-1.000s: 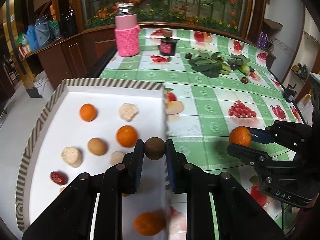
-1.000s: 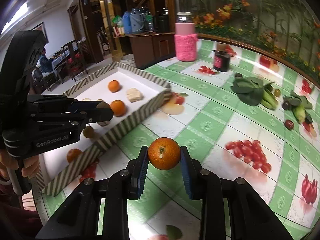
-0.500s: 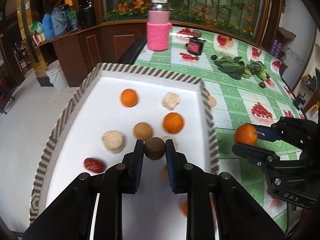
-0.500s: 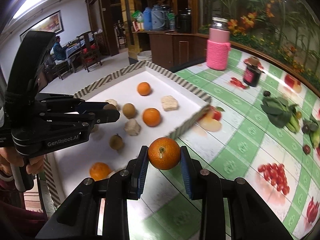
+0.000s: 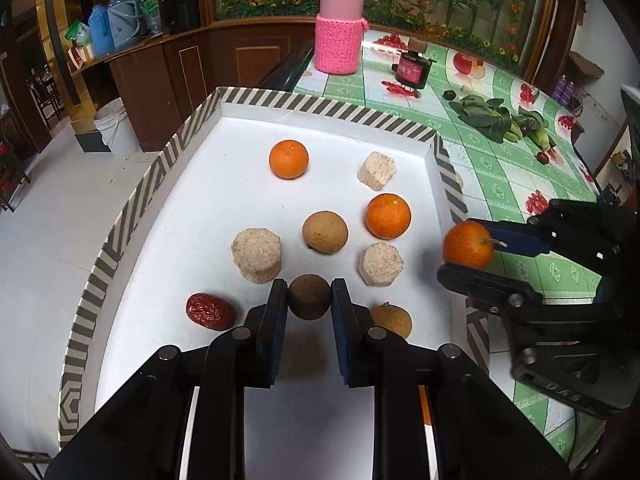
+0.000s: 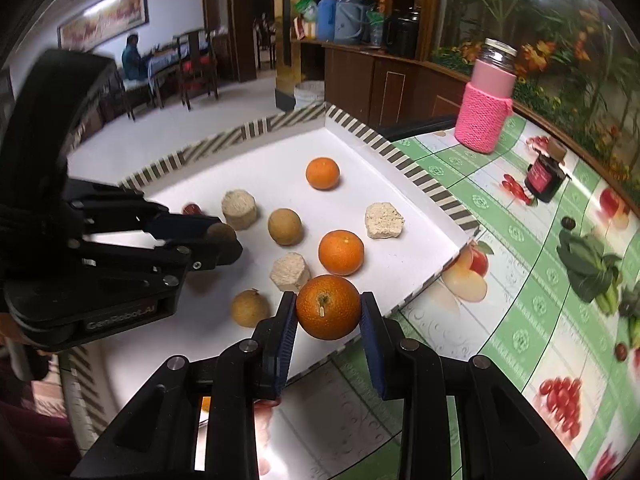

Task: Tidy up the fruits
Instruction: 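Carry the orange into the tray with the right tool while the left tool releases its brown fruit there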

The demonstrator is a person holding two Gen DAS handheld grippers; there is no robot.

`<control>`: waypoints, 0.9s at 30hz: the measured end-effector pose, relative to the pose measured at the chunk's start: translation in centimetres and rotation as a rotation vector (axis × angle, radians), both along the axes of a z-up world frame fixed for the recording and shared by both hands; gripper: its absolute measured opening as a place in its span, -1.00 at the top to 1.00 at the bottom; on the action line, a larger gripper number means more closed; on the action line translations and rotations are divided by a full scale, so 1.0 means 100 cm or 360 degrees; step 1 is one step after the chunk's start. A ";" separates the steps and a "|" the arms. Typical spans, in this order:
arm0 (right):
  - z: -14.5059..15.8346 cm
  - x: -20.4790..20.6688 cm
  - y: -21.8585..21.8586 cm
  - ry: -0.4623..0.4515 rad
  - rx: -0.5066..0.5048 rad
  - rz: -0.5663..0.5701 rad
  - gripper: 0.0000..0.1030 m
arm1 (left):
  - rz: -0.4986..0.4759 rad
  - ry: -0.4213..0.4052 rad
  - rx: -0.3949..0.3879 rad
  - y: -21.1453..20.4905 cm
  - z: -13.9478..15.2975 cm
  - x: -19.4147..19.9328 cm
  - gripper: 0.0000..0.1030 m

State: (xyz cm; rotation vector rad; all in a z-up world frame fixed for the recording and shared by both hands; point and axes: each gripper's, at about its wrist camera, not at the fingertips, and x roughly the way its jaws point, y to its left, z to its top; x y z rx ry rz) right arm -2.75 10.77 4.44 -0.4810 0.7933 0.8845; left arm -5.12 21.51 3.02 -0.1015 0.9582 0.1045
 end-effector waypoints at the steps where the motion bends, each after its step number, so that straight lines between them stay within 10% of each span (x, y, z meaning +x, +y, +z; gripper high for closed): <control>1: -0.002 0.002 0.003 -0.0005 -0.0027 0.0012 0.39 | -0.0001 0.0010 0.0008 0.000 -0.001 0.002 0.63; 23: -0.018 0.015 0.017 0.0131 0.0021 0.0060 0.11 | 0.0102 0.0074 0.0015 0.014 -0.010 0.012 0.62; 27: -0.012 0.013 0.008 0.0134 0.0065 0.0035 0.10 | 0.0122 0.0045 0.0029 0.014 -0.008 0.009 0.25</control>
